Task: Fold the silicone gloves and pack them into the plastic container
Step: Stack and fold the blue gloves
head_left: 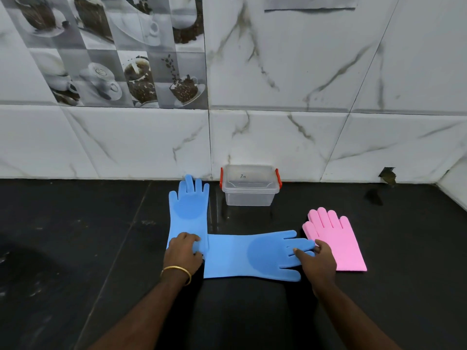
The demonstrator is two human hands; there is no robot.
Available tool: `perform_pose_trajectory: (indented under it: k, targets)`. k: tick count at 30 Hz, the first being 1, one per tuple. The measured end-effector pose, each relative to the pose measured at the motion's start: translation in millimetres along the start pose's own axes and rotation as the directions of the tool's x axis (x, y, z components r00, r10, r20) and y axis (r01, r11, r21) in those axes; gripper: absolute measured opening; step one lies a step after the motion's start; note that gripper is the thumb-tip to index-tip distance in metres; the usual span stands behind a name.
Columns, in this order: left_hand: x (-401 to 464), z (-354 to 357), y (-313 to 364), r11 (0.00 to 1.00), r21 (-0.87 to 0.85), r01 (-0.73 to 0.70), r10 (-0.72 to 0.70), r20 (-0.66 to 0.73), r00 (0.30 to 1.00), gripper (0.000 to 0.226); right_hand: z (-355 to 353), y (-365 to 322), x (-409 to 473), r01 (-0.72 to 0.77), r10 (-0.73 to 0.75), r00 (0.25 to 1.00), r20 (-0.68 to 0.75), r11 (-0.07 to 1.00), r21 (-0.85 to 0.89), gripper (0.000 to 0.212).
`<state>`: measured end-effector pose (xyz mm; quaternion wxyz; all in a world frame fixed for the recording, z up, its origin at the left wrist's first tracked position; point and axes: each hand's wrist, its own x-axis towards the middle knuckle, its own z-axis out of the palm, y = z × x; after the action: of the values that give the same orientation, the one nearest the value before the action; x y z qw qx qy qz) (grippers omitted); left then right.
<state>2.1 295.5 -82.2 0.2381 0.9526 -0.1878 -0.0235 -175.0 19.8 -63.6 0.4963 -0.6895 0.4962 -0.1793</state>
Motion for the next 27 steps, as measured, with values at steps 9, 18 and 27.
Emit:
perform_pose_trajectory:
  k: [9, 18, 27]
  targets:
    - [7.6, 1.2, -4.0, 0.924, 0.350, -0.152, 0.132, 0.079, 0.988, 0.038, 10.7, -2.9, -14.1, 0.158, -0.196, 0.977, -0.081, 0.927, -0.341, 0.061]
    - [16.5, -11.1, 4.4, 0.932, 0.282, -0.226, 0.226, 0.035, 0.974, 0.046, 14.8, 2.5, -25.7, 0.172, -0.224, 0.964, -0.141, 0.935, -0.311, 0.052]
    - [50.9, -40.5, 0.8, 0.915, 0.322, -0.242, 0.231, 0.073, 0.970, 0.032, 33.9, -8.3, -42.8, 0.210, -0.213, 0.977, -0.024, 0.974, -0.085, 0.047]
